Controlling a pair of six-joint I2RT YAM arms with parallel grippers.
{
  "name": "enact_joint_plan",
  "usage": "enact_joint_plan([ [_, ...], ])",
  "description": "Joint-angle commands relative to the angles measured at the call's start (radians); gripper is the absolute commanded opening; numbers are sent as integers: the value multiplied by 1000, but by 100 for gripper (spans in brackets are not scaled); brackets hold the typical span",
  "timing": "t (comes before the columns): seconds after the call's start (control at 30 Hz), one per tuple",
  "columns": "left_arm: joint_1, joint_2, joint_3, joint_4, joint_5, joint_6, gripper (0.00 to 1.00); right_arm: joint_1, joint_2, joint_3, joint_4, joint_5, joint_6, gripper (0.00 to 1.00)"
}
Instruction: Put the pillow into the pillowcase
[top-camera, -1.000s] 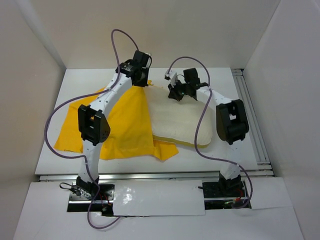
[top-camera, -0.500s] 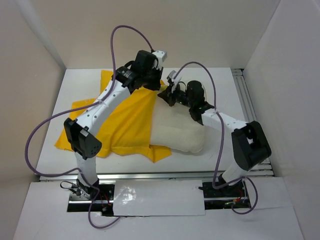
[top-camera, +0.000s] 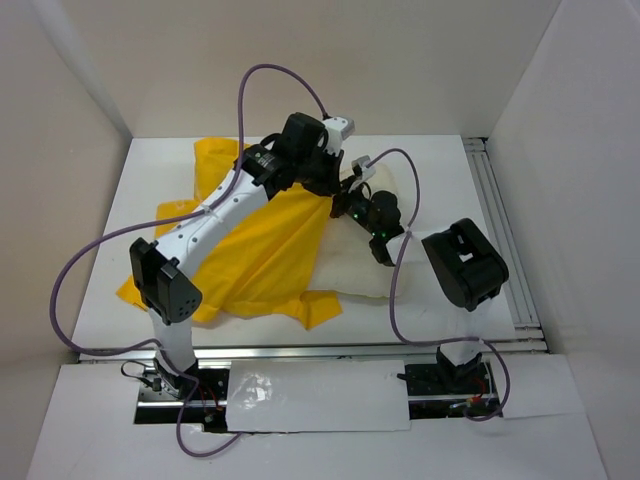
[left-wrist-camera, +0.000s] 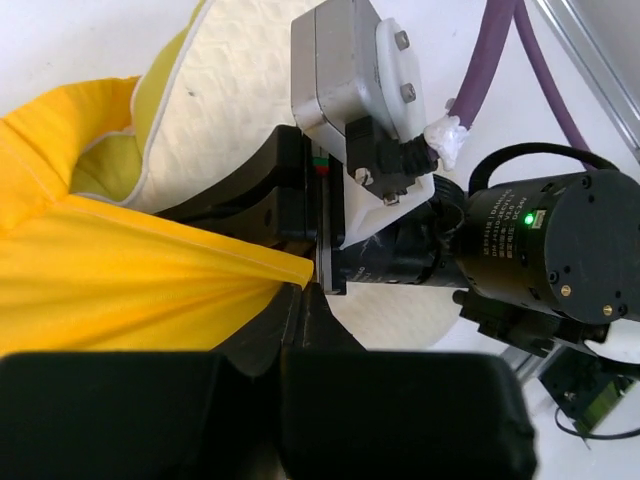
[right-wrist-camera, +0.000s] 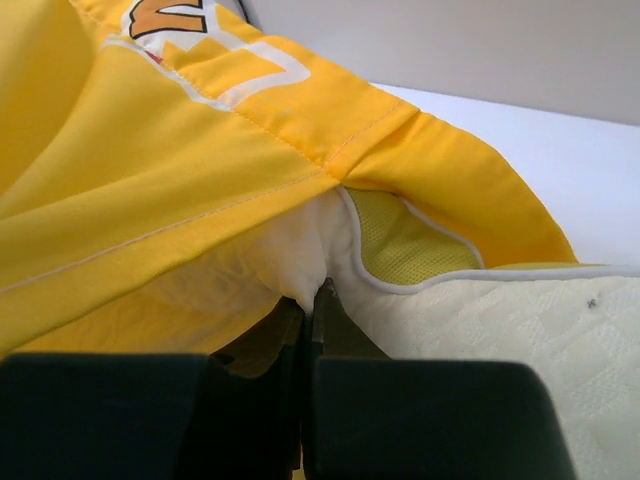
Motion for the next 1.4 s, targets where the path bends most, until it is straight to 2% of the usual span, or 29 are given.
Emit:
enact_joint_plan([
  [0.0,-61,59,31,111,220,12,0,28,3,113,63,-19,32,0],
  [0.13,-20,104,32,62,177,-1,0,0,3,179,-163,-50,-31,0],
  [0.17,12,119,21,62,168,-12,0,-14,-9,179,-212,-65,-31,10],
  [0.23,48,147,5,62,142,-44,0,-56,-26,188,-351,-100,-18,24],
  [0.27,81,156,5,62,131,-57,0,-70,-47,197,-394,-100,-17,41],
  [0.3,100,177,-4,62,131,-77,0,-86,-63,197,-494,-120,-17,48],
  [0.37,135,196,-4,71,131,-95,0,-121,-96,206,-563,-131,-31,61],
  [0.4,160,196,7,71,114,-95,0,-132,-127,217,-675,-131,-43,73],
  [0.47,180,224,18,71,86,-104,0,-167,-149,268,-808,-131,-118,83],
  [0.53,192,234,42,71,60,-104,0,-190,-176,292,-991,-145,-233,100],
  [0.6,192,243,53,71,51,-95,0,-221,-207,318,-1095,-157,-325,100],
  [0.63,192,253,64,71,51,-95,0,-230,-207,329,-1173,-157,-412,100],
  [0.73,183,253,64,82,62,-86,0,-277,-222,320,-1235,-169,-555,100],
  [0.8,183,253,52,103,62,-77,0,-334,-178,350,-1271,-281,-661,100],
  [0.87,174,253,51,103,62,-77,0,-359,-79,415,-1394,-390,-791,100],
  [0.9,174,253,51,103,62,-77,0,-359,-39,508,-1459,-407,-842,100],
  [1.07,174,253,51,121,53,-58,0,-345,173,698,-1605,-479,-985,100],
  [1.17,174,262,82,121,53,-49,0,-313,247,749,-1708,-507,-1068,100],
  [1.23,174,289,105,112,43,-49,0,-279,268,750,-1752,-519,-1111,95],
  [1.27,174,290,105,112,43,-49,0,-279,278,750,-1752,-519,-1111,87],
  [1.3,174,299,116,112,54,-49,0,-267,290,762,-1752,-543,-1099,28],
  [1.33,174,299,116,112,54,-49,0,-267,290,762,-1733,-544,-1062,0],
  [1.37,174,299,126,112,54,-49,0,-267,290,750,-1699,-556,-1027,0],
])
